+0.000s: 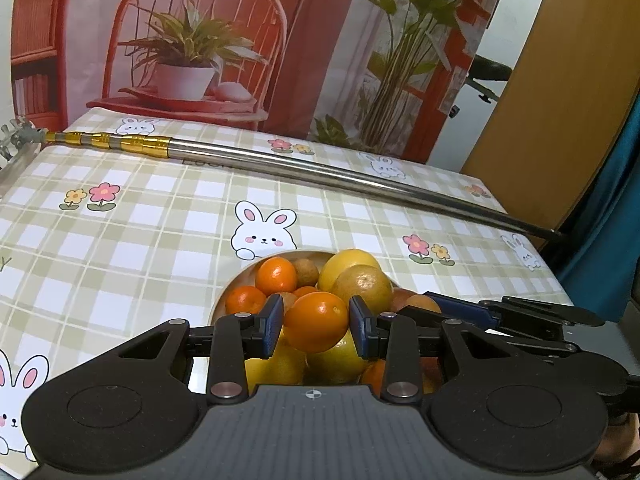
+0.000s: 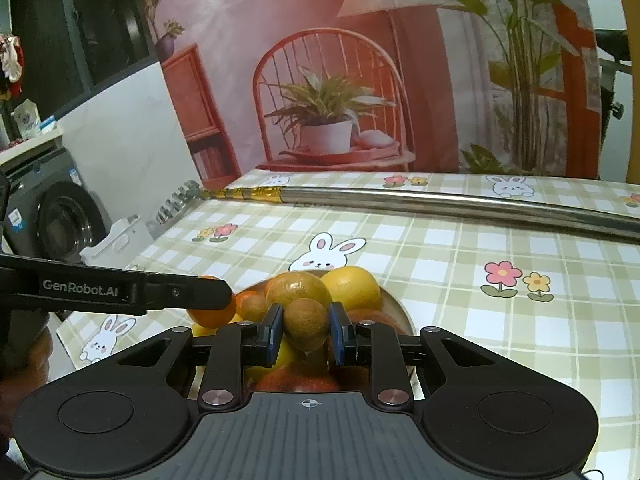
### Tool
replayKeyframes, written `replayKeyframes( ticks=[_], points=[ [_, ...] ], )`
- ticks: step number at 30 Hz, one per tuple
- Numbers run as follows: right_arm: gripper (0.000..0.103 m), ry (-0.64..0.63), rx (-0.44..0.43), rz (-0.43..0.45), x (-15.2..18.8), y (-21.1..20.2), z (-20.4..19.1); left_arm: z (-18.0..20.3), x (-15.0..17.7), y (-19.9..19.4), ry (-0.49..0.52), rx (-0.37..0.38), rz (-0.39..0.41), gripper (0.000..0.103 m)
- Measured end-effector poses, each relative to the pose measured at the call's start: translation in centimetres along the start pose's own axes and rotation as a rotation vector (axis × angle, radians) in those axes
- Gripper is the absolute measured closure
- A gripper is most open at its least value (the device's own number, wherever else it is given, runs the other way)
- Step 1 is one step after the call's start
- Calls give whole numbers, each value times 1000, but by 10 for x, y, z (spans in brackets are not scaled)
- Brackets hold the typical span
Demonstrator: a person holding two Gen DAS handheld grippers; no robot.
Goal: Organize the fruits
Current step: 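Carry the tangerine onto the plate with the left tool while the right tool carries the kiwi, then open the left tool over the plate while the right tool lowers and releases the kiwi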
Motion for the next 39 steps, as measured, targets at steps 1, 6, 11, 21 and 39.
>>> replayKeyframes(
  ticks=[1,6,11,21,39],
  points=[
    [80,-2,-1,-3,0,1,0,0,0,1,2,0,0,65],
    [80,-8,-2,-13,0,5,-1,0,0,4,29,-24,1,65],
    [80,-6,1,-25,2,7,1,2,0,9,56,-23,-5,65],
    [80,-21,-1,-24,2,9,0,4,0,15,93,-30,-5,65],
    [80,-22,10,-8,0,6,2,7,0,15,108,-34,0,65]
  ],
)
Point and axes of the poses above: each gripper's, at about its wrist camera, not at the fingertips, and y roughly the way its jaws point, z to its right, x to its underside, the point moved 2 cm from there along y, roughly the way its jaws point, and after that the axes turned 9 degrees about x, right-handed, at the moved point
